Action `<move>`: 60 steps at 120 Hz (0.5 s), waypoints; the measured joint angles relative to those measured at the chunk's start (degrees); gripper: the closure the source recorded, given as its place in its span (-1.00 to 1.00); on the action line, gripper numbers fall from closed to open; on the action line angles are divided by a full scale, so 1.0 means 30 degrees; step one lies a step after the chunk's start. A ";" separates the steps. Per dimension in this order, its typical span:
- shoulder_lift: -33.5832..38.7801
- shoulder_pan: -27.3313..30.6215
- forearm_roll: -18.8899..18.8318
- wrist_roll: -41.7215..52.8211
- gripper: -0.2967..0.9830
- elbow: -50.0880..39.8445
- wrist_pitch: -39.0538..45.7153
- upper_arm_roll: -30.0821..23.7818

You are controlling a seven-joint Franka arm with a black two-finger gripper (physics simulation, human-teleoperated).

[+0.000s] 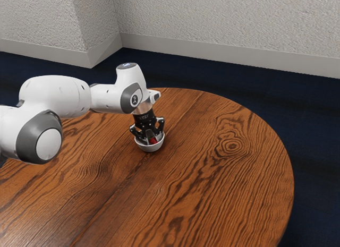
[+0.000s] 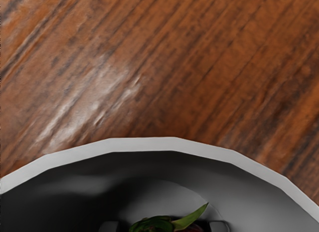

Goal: Take strawberry from the bowl

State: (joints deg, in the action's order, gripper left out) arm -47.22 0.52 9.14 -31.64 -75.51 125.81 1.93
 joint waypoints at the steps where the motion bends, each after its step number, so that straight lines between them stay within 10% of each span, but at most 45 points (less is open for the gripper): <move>1: 0.0000 0.0000 -0.0007 -0.0010 0.35 0.0000 -0.0002 0.0000; 60: 0.0803 0.0116 -0.0576 -0.0843 0.58 0.0144 -0.0358 0.0000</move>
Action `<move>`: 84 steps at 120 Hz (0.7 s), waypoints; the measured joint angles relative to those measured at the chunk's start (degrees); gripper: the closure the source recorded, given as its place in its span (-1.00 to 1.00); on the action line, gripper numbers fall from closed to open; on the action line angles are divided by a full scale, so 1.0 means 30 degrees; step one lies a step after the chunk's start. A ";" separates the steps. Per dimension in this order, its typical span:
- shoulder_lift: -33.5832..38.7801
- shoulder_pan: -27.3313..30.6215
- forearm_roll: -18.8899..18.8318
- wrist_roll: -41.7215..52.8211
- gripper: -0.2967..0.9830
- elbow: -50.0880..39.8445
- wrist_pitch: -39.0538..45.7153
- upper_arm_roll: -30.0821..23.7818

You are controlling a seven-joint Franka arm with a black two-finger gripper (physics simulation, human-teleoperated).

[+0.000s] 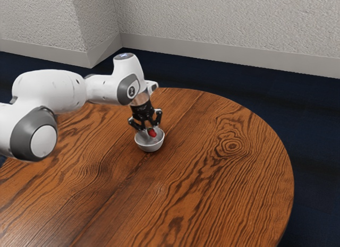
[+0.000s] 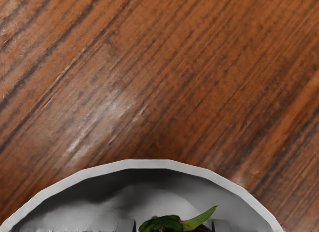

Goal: Take strawberry from the bowl

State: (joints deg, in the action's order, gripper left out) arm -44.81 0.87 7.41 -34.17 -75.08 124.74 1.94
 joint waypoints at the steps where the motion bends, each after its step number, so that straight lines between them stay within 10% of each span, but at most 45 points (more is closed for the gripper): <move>1: 0.0083 0.0001 -0.0017 -0.0016 0.59 -0.0006 -0.0023 0.0000; 56: -0.1183 -0.3485 -0.0616 -0.0890 0.67 0.2141 -0.0446 -0.0031; 84: -0.1224 -0.3290 -0.0154 -0.0659 0.05 0.2137 -0.0336 -0.0030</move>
State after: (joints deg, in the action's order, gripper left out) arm -48.48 -9.00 6.95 -36.15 -68.67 123.73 1.85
